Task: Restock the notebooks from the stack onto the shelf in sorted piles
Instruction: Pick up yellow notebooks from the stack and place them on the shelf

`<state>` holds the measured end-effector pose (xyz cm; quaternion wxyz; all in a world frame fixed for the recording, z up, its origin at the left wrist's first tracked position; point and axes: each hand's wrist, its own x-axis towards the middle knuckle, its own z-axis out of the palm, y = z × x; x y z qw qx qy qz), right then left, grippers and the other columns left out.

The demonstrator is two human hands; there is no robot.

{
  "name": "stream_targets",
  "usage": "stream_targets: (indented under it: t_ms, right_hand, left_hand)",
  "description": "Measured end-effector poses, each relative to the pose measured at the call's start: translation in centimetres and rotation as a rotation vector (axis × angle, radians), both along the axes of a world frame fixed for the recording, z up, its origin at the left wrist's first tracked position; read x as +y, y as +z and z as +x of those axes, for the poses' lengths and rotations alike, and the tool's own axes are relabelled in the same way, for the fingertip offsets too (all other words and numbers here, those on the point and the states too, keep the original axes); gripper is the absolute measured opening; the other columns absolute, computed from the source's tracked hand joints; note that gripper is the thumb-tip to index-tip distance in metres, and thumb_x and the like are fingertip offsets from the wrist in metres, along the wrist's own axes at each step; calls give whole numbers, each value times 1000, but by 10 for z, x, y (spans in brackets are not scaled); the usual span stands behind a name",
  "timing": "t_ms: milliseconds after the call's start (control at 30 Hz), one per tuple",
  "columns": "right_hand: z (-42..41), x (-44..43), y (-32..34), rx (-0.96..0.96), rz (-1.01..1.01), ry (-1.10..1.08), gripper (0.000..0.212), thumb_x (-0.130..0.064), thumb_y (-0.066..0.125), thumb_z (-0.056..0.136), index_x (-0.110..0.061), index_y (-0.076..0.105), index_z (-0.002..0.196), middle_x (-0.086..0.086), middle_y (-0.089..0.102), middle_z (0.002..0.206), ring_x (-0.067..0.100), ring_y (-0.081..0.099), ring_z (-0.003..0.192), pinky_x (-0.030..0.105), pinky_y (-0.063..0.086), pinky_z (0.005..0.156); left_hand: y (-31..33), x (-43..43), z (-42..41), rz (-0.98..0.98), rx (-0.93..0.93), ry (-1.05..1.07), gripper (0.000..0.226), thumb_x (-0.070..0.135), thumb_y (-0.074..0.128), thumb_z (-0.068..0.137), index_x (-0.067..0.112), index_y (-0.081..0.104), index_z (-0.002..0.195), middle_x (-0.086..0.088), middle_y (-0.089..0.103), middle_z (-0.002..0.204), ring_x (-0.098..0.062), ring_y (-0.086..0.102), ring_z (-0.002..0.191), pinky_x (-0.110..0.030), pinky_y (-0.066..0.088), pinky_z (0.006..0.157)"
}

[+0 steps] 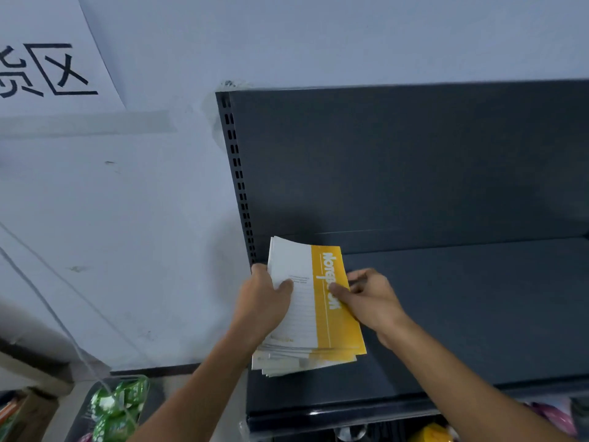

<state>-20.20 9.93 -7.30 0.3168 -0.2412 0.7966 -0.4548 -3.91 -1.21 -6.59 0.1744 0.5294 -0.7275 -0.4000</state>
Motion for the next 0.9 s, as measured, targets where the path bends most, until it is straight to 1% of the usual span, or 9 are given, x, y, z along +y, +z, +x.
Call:
stream_targets:
  t_ms: [133, 200, 300, 367, 500, 600, 700, 800, 900]
  right_hand:
    - [-17, 32, 15, 122, 69, -56, 24, -28, 80, 86, -25, 59, 97, -4, 71, 95, 11, 70, 84, 35, 59, 75]
    - [-26, 51, 22, 161, 84, -85, 24, -26, 78, 87, -25, 58, 102, -7, 72, 99, 10, 70, 86, 33, 58, 75]
    - [-39, 81, 30, 211, 123, -106, 33, -24, 72, 90, -23, 59, 121, -8, 72, 103, 11, 69, 91, 34, 58, 81]
    - [-49, 100, 33, 251, 158, -134, 39, -23, 68, 92, -20, 57, 129, -6, 72, 101, 13, 68, 93, 34, 56, 82]
    - [-73, 147, 35, 289, 226, -198, 34, -25, 65, 92, -16, 59, 125, -2, 70, 103, 20, 66, 99, 37, 55, 86]
    - [-96, 186, 38, 316, 258, -254, 44, -28, 64, 93, -14, 54, 133, 3, 66, 116, 24, 62, 107, 37, 52, 89]
    - [-127, 231, 41, 354, 267, -303, 35, -26, 62, 94, -14, 55, 126, 4, 67, 111, 24, 62, 101, 35, 51, 83]
    - [-162, 280, 41, 390, 279, -334, 26, -25, 60, 95, -15, 56, 119, 1, 66, 95, 22, 63, 88, 31, 46, 67]
    - [-200, 333, 38, 414, 308, -368, 18, -26, 59, 95, -15, 55, 109, 1, 64, 86, 23, 63, 81, 33, 47, 61]
  left_hand:
    - [4, 20, -25, -146, -119, -123, 40, 45, 64, 93, 16, 42, 109, 1, 55, 96, -25, 59, 88, -34, 44, 67]
    - [6, 32, -41, -201, -165, -186, 40, 48, 60, 94, 15, 40, 105, 1, 54, 92, -30, 60, 90, -36, 43, 68]
    - [10, 55, -65, -321, -156, -268, 35, 45, 54, 98, 14, 38, 100, 4, 46, 76, -27, 57, 80, -35, 42, 63]
    - [13, 69, -83, -371, -151, -341, 34, 42, 53, 99, 12, 39, 101, 3, 47, 76, -29, 62, 83, -35, 46, 64]
    - [19, 100, -123, -399, -158, -451, 39, 42, 56, 98, 6, 44, 108, 0, 52, 82, -27, 61, 81, -34, 43, 64]
    - [22, 132, -158, -439, -133, -517, 34, 42, 57, 97, 12, 42, 97, 0, 54, 81, -23, 55, 73, -33, 43, 61]
    - [25, 172, -199, -466, -141, -587, 34, 44, 57, 96, 13, 41, 96, -1, 55, 86, -24, 61, 78, -34, 47, 62]
    - [28, 219, -243, -481, -151, -639, 34, 44, 57, 96, 14, 42, 96, 0, 55, 84, -24, 63, 77, -36, 53, 62]
    - [26, 270, -290, -488, -180, -653, 34, 46, 56, 96, 15, 40, 98, 3, 51, 82, -21, 59, 74, -33, 48, 58]
